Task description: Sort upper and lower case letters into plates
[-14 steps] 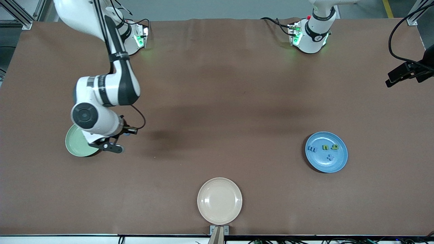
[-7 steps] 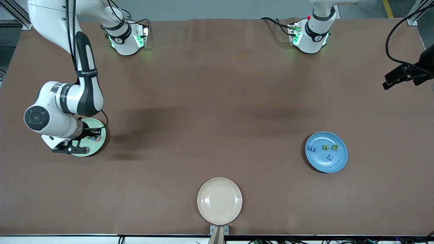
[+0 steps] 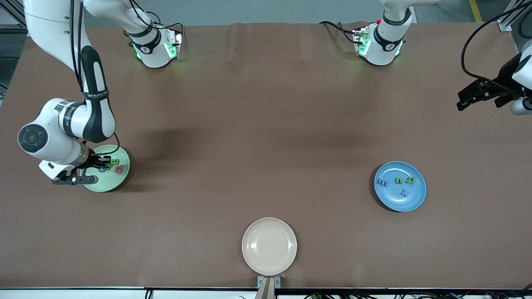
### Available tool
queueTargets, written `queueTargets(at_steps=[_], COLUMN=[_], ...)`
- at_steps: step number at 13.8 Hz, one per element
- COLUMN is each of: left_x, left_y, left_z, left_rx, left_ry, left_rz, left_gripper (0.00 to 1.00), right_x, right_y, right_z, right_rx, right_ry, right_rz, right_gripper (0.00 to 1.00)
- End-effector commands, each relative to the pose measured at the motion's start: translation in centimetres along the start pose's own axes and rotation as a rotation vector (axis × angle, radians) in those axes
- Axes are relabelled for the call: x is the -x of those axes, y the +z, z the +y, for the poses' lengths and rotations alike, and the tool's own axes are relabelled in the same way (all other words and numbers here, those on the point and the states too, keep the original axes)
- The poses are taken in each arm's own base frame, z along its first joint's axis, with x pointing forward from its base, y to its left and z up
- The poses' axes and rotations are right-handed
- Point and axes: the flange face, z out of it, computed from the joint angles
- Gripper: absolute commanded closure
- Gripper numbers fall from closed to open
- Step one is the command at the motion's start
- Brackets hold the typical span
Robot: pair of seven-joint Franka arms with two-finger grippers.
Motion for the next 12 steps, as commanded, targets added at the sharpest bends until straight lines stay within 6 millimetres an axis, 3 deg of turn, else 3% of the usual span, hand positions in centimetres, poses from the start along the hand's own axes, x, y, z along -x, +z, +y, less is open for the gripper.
queueTargets(at_steps=[1, 5, 6, 7, 8, 10, 12], left_x=[0.2, -0.1, -0.6, -1.0, -1.0, -1.0, -1.0], left_y=[-0.6, -0.8, -0.7, -0.7, -0.6, -0.4, -0.2], left_z=[-0.4, -0.2, -0.2, -0.3, -0.3, -0.1, 0.1], left_rx=[0.030, 0.017, 0.017, 0.016, 0.016, 0.016, 0.015], left_ry=[0.009, 0.032, 0.031, 0.031, 0.032, 0.034, 0.031], left_rz=[0.019, 0.023, 0.022, 0.019, 0.017, 0.013, 0.010], left_gripper=[0.00, 0.00, 0.00, 0.00, 0.00, 0.00, 0.00], right_x=[0.9, 1.1, 1.0, 1.1, 1.2, 1.2, 1.2], right_y=[1.7, 4.9, 5.5, 5.7, 5.5, 3.2, -1.5], right_z=[0.9, 1.5, 1.4, 1.2, 1.1, 0.5, -1.4], right_rx=[-0.005, -0.040, -0.058, -0.070, -0.077, -0.109, -0.155], right_ry=[-0.011, 0.006, 0.006, 0.008, 0.009, -0.001, -0.004], right_rz=[0.005, 0.009, 0.011, 0.005, -0.003, -0.016, -0.009], right_gripper=[0.77, 0.72, 0.50, 0.18, 0.00, 0.00, 0.00])
